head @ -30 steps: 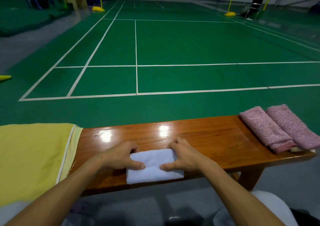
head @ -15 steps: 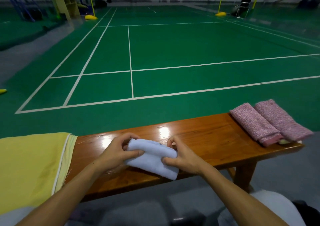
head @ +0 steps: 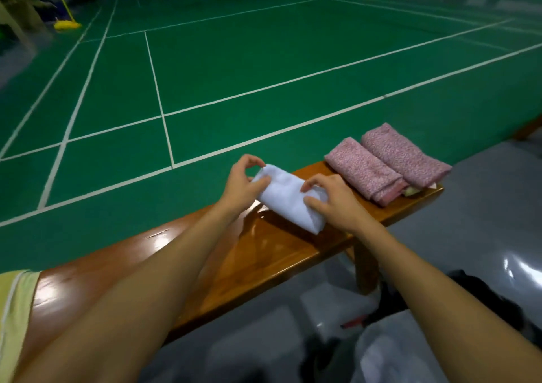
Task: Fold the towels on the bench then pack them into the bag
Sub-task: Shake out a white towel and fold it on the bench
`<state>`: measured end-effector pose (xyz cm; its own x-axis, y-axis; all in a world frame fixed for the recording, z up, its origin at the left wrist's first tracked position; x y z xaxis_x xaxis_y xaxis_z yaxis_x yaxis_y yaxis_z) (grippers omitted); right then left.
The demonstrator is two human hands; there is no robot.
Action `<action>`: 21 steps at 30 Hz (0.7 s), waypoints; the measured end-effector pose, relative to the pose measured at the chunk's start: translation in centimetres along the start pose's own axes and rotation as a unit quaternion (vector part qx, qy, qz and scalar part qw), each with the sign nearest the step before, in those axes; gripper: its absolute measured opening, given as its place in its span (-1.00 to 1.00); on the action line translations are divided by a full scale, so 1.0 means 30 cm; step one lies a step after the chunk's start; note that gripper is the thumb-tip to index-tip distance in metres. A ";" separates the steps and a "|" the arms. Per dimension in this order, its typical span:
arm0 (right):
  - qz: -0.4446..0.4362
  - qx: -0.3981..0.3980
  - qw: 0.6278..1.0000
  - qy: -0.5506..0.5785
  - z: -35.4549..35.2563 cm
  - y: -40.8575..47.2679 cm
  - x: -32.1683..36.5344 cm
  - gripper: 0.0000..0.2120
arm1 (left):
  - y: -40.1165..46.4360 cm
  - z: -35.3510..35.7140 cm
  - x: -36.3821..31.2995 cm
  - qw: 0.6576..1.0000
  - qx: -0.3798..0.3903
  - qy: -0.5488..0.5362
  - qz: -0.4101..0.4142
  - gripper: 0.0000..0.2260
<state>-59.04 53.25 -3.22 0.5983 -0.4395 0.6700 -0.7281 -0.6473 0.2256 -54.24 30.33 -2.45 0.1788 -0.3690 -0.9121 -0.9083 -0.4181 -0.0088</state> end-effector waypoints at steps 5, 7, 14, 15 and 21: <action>0.088 -0.067 0.992 -0.057 -0.114 0.008 -0.178 -0.81 | 0.228 0.263 -0.083 0.998 0.021 0.052 0.026 -0.68; 0.114 -0.089 0.987 -0.077 -0.145 0.001 -0.214 -0.76 | 0.284 0.329 -0.114 0.994 0.028 0.093 0.047 -0.70; 0.198 -0.060 0.949 -0.237 -0.132 -0.017 -0.247 -0.63 | 0.241 0.447 -0.046 0.936 0.037 0.344 0.064 -0.72; 0.196 -0.062 0.948 -0.245 -0.133 -0.015 -0.241 -0.63 | 0.231 0.433 -0.048 0.940 0.046 0.333 0.059 -0.70; 0.064 -0.157 0.958 -0.233 -0.109 -0.001 -0.069 -0.78 | 0.072 0.190 -0.110 0.955 0.024 0.286 0.080 -0.87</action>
<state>-61.37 56.22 -2.30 0.5290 -0.7796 0.3352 -0.8263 -0.3833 0.4126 -58.93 35.36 -1.80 0.2011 -0.8230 -0.5312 -0.9552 -0.2850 0.0800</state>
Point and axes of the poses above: each hand's wrist, its own y-axis towards the middle knuckle, its own z-axis out of the palm, x = y × z, the point moved 5 cm from there along y, towards the middle knuckle, and after that the axes turned 10 degrees about -z, right-handed, at the moved point
